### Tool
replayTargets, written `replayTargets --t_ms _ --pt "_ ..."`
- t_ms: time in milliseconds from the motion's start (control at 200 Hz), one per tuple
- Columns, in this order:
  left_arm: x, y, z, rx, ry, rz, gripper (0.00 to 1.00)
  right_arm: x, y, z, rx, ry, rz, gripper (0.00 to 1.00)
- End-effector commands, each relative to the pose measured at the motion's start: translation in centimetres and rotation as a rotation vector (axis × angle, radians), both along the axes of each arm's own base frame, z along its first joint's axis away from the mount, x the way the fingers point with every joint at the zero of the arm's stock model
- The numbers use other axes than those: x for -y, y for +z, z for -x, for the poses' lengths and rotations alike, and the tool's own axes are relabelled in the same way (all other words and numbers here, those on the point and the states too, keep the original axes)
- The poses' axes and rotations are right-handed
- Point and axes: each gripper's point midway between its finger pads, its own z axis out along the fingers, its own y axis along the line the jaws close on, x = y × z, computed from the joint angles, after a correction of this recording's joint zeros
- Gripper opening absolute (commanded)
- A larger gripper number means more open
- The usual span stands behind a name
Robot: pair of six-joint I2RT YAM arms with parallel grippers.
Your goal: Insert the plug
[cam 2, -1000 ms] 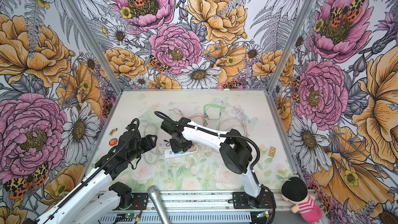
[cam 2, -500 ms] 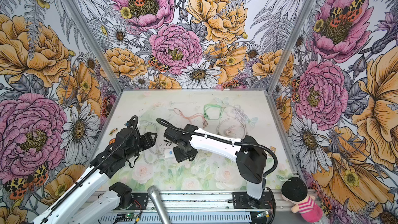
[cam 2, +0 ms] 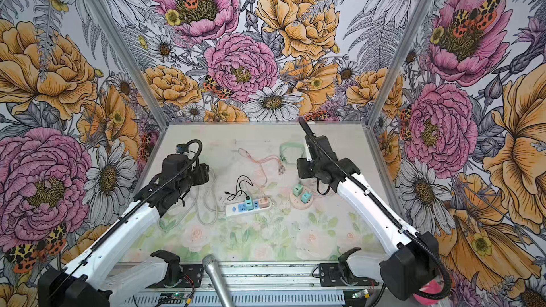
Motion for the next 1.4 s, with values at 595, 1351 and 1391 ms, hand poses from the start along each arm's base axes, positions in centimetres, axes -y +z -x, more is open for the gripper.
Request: replayTargets --t_ms 595,1351,1391 --pt "-5.8 -5.0 -5.0 0.272 0.002 -0.06 0.99 14.9 -6.0 -7.8 0.504 -0.264 -0.038 0.58" --pt "-6.0 -6.1 -7.2 0.446 -0.049 -0.126 0.99 13.2 -8.9 -6.7 0.613 -0.188 -0.008 0.9" --pt "-6.3 -6.3 -7.4 0.43 -0.031 -0.117 0.99 13.2 -8.8 -7.0 0.612 -0.197 0.006 0.99"
